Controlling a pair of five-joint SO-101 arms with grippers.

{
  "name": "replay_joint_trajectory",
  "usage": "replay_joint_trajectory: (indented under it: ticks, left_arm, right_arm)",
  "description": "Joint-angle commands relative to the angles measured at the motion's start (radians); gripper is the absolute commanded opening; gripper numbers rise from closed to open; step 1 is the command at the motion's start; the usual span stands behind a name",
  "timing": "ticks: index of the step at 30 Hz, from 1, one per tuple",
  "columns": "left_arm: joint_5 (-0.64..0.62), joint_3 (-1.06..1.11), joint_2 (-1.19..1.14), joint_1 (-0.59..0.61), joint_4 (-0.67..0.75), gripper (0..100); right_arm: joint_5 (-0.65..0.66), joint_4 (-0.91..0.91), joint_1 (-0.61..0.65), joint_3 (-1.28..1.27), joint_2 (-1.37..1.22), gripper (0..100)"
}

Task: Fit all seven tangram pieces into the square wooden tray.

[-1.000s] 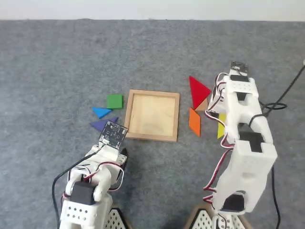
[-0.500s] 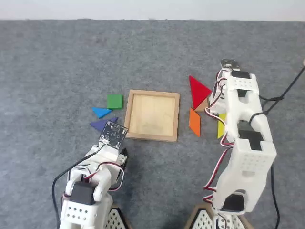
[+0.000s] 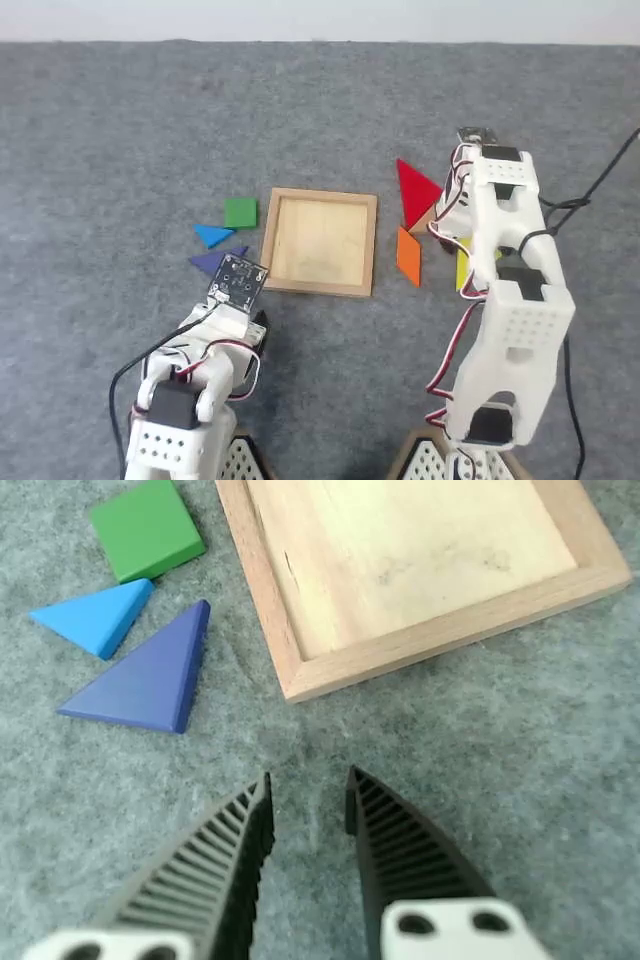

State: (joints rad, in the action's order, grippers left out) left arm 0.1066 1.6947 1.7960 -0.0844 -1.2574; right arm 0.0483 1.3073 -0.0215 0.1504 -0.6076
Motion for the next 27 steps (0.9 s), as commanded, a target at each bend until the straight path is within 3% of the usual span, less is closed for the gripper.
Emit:
replay_joint_trajectory:
  ticks: [1, 8, 21, 27]
  left_arm:
    - [-0.009, -0.012, 0.017, 0.006, -0.003, 12]
    - [-0.009, -0.012, 0.017, 0.006, -0.003, 12]
    - [-0.009, -0.012, 0.017, 0.006, -0.003, 12]
    - [-0.009, -0.012, 0.017, 0.006, -0.003, 12]
  right_arm:
    - [-0.026, 0.012, -0.005, 0.038, -0.004, 32.4]
    - [-0.104, 0.041, -0.031, 0.038, 0.056, 32.5]
    - [-0.109, 0.016, -0.012, 0.041, 0.001, 32.4]
    - [-0.107, 0.010, -0.005, 0.044, -0.007, 19.4]
